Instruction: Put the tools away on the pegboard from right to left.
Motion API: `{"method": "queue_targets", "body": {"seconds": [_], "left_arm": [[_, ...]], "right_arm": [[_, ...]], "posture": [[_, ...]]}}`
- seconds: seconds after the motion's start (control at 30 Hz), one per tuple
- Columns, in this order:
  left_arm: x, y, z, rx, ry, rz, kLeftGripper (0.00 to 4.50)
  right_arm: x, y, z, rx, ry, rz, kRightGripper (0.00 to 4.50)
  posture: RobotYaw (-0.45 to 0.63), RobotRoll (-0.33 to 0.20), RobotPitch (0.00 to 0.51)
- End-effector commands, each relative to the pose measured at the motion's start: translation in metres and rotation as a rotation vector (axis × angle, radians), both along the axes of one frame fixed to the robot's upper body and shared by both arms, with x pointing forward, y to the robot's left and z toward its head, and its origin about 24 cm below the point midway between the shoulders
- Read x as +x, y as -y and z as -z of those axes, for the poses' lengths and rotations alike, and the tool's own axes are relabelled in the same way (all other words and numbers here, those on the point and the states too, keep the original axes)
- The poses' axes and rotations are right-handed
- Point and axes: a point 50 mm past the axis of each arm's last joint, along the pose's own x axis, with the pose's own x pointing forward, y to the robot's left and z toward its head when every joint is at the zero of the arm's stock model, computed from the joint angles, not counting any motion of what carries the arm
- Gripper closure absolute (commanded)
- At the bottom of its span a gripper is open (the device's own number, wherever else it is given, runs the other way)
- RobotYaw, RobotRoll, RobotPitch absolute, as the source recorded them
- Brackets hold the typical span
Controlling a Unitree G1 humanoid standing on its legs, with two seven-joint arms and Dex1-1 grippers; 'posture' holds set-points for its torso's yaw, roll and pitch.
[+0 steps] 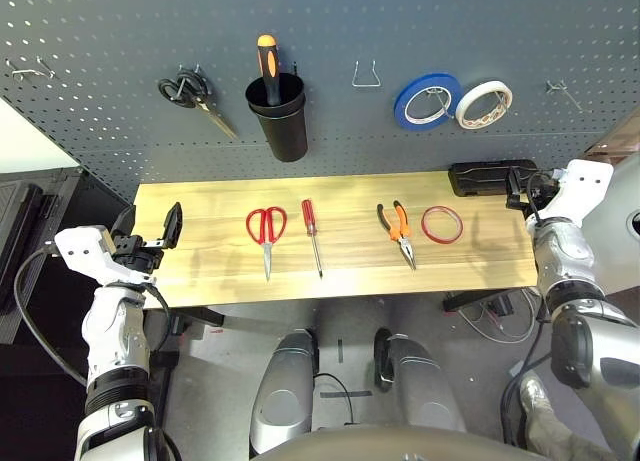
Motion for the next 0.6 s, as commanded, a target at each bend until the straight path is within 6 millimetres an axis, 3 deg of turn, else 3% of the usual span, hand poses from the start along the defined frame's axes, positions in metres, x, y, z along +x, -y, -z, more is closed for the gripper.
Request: {"method": "queue_targets", "body": {"seconds": [0.03, 0.27, 0.6], "left_arm": [[0.0, 0.002, 0.002, -0.015, -0.004, -0.006, 0.0], [0.003, 0.022, 0.006, -0.012, -0.036, 0.088, 0.0], [-0.002, 0.089, -0.007, 0.068, -0.149, 0.563, 0.0]], "right_arm": [[-0.002, 0.002, 0.006, 0.018, -0.031, 0.013, 0.05], [-0.003, 0.003, 0.005, -0.029, -0.057, -0.013, 0.05], [-0.006, 0.021, -0.002, -0.084, -0.226, -0.252, 0.05]], "posture": [[0.26, 0.0, 0.193], [0.24, 0.0, 0.209], [0.2, 0.0, 0.265]]}}
